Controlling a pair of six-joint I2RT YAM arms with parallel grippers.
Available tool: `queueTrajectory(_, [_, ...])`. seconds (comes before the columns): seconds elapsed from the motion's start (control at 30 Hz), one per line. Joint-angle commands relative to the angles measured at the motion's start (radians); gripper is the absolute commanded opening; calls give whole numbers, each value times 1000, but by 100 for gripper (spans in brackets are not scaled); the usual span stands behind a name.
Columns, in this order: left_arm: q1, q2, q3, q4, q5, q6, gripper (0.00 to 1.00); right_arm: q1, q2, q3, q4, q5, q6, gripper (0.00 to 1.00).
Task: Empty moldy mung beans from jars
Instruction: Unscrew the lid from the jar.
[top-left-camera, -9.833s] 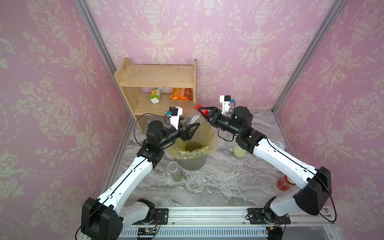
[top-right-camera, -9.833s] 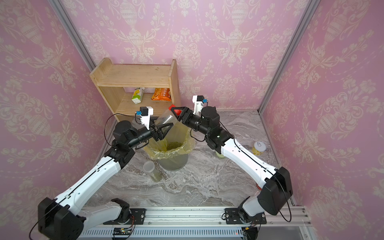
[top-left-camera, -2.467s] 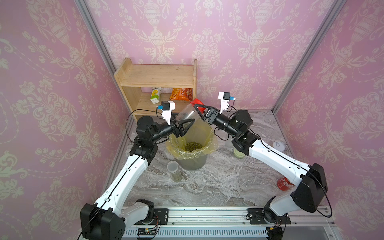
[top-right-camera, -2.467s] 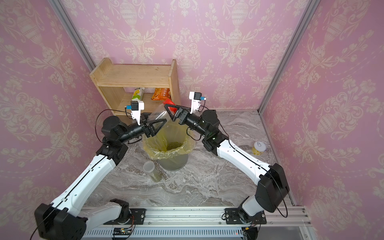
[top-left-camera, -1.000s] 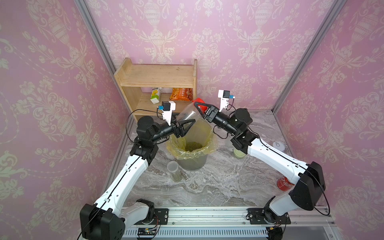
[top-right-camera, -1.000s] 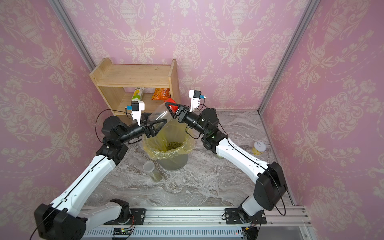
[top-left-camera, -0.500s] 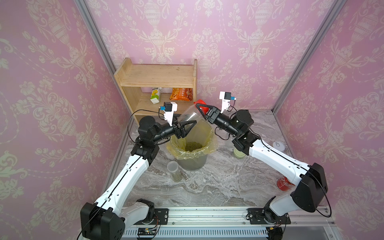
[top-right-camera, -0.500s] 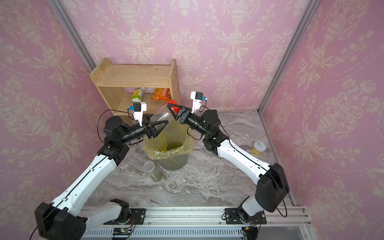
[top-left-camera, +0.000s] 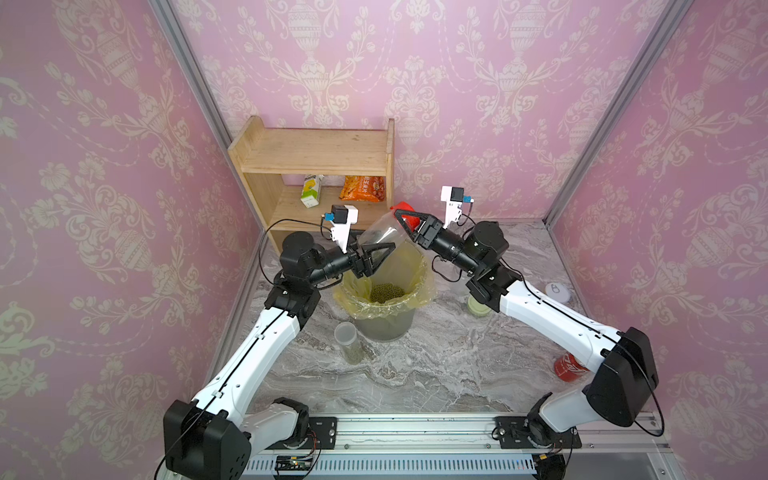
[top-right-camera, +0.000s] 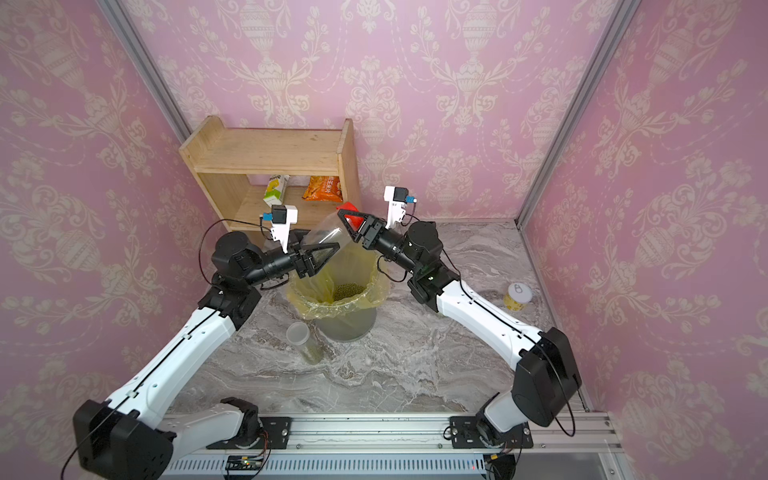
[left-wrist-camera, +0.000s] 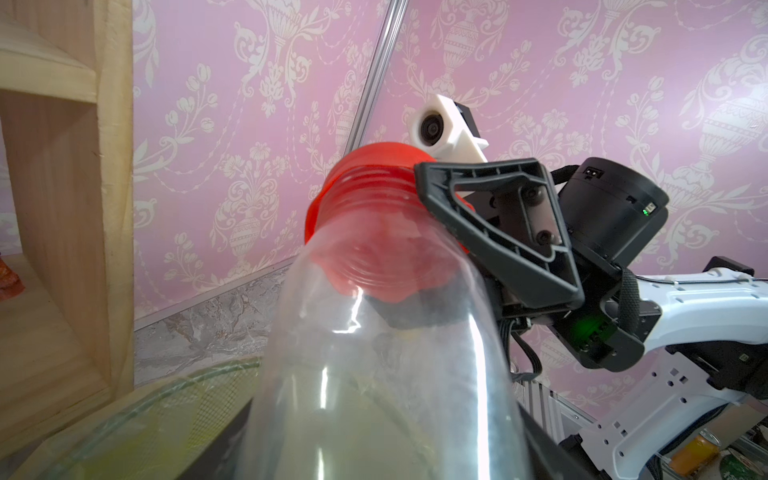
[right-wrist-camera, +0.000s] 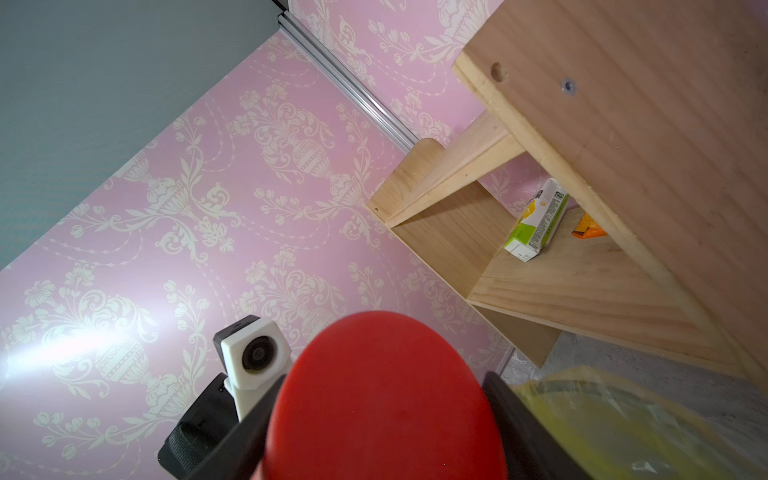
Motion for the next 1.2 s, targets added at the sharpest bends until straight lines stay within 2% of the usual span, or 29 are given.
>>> queueTrajectory(0.0, [21,-11,6,32,-35,15,41,-51,-65,-8,-3,99,-30,62])
queueTrajectory(0.37, [22,-11,9,21,-34,28,41,-65,-102,-31,-23,90,-73,64])
queueTrajectory(0.63, [22,-11,15,2,-26,40,40,-83,-99,-18,-21,23,-100,64])
queueTrajectory(1.17, [22,-1,17,29,-5,12,40,-116,-72,5,7,-56,-56,71])
